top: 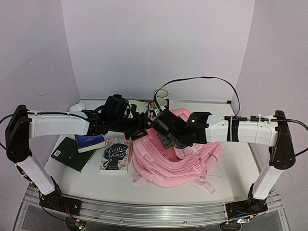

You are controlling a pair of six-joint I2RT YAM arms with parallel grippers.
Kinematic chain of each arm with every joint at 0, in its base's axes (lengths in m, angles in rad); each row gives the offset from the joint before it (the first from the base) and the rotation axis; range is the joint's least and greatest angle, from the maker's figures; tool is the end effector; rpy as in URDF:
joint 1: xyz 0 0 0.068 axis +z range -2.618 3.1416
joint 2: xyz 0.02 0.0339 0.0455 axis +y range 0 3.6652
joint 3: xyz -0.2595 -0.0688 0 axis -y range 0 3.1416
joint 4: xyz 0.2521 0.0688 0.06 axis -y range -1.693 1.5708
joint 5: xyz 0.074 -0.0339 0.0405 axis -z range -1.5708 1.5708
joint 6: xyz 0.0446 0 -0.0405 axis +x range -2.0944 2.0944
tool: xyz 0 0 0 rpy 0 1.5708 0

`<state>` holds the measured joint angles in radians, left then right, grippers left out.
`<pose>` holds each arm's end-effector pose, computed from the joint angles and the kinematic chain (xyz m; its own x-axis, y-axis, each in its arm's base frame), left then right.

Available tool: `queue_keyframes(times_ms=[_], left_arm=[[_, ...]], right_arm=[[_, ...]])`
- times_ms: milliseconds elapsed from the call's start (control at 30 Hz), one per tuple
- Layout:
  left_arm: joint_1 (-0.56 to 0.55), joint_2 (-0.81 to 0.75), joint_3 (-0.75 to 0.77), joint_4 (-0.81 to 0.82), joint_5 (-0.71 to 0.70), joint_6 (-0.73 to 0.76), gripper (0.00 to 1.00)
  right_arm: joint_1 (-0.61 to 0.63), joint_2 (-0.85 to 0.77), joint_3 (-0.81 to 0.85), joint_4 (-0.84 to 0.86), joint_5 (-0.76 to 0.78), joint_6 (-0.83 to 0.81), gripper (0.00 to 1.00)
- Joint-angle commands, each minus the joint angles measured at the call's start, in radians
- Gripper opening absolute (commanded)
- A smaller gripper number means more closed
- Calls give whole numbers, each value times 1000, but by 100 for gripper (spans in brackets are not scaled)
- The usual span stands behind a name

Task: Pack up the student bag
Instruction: Place the pen in the upper front pocket of the bag, then pick up the pen at the center of the board.

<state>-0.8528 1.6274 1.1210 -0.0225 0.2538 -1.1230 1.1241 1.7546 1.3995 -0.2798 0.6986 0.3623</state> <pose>0.2451 -0.2976 0.2437 -0.9294 -0.2623 -0.2596 0.0782 0.5476 -0.8331 0.2037 0.3589 0.2731 -0.4051 -0.2174 -0.8881 -0.3458 0.9356 -0.0713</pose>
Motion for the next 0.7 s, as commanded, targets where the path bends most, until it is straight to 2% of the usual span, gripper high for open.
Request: queue_keyframes(times_ms=[0, 267, 667], left_arm=[[0, -105, -31, -63, -125, 121, 63], [0, -116, -38, -221, -237, 269, 63], [0, 181, 158, -407, -268, 403, 60]], right_arm=[[-28, -58, -43, -54, 108, 40, 0], [-36, -99, -33, -233, 164, 114, 0], [-36, -134, -51, -284, 160, 147, 0]])
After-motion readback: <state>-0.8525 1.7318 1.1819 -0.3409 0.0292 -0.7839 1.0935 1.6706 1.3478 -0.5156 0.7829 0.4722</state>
